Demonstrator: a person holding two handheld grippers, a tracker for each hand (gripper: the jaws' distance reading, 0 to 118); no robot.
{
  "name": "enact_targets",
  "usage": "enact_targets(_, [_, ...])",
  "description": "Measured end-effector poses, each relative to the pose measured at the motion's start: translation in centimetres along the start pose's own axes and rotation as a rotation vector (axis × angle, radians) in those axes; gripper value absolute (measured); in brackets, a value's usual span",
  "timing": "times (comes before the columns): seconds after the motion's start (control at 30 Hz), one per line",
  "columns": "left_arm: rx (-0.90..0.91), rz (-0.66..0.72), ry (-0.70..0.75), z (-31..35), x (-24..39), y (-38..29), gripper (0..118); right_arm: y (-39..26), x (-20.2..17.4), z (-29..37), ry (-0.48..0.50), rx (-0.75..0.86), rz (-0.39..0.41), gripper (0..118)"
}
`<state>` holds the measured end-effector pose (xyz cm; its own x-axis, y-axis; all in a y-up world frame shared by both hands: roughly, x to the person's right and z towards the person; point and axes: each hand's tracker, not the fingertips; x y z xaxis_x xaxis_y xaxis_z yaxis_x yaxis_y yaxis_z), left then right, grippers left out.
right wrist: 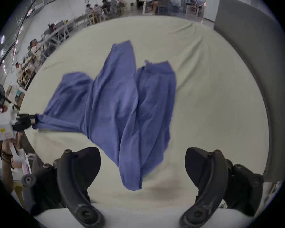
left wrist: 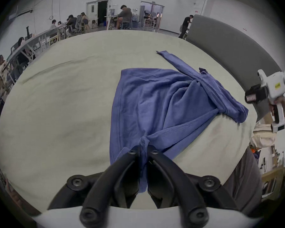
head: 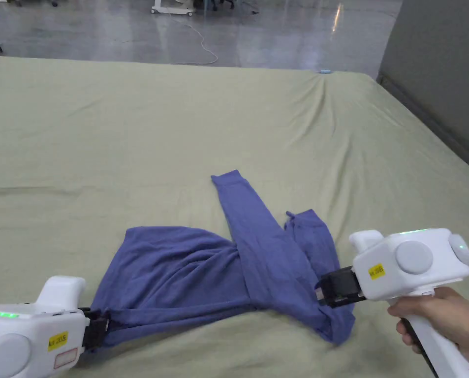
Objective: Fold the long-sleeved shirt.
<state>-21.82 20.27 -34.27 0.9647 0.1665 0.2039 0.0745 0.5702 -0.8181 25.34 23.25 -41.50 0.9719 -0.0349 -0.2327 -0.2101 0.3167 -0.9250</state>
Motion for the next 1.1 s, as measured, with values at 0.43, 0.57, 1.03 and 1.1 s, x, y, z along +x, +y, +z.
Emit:
enact_targets(0.43, [0.220, 0.011, -0.010, 4.8, -0.1, 7.2, 1, 1.9, -1.3, 5.4, -0.045, 0.227, 0.054, 5])
enact_targets(0.57, [0.397, -0.034, -0.012, 9.7, 1.5, 14.8, 1, 7.4, -1.6, 12.6, -0.084, 0.396, 0.100, 5])
enact_targets(1.03, [0.660, -0.106, 0.126, 21.9, 4.0, 40.7, 1, 27.8, -2.6, 31.2, -0.269, 0.675, 0.161, 5])
enact_targets(1.1, [0.642, -0.069, 0.162, 22.6, 3.6, 43.1, 1, 29.8, -2.3, 33.0, -0.274, 0.693, 0.143, 5])
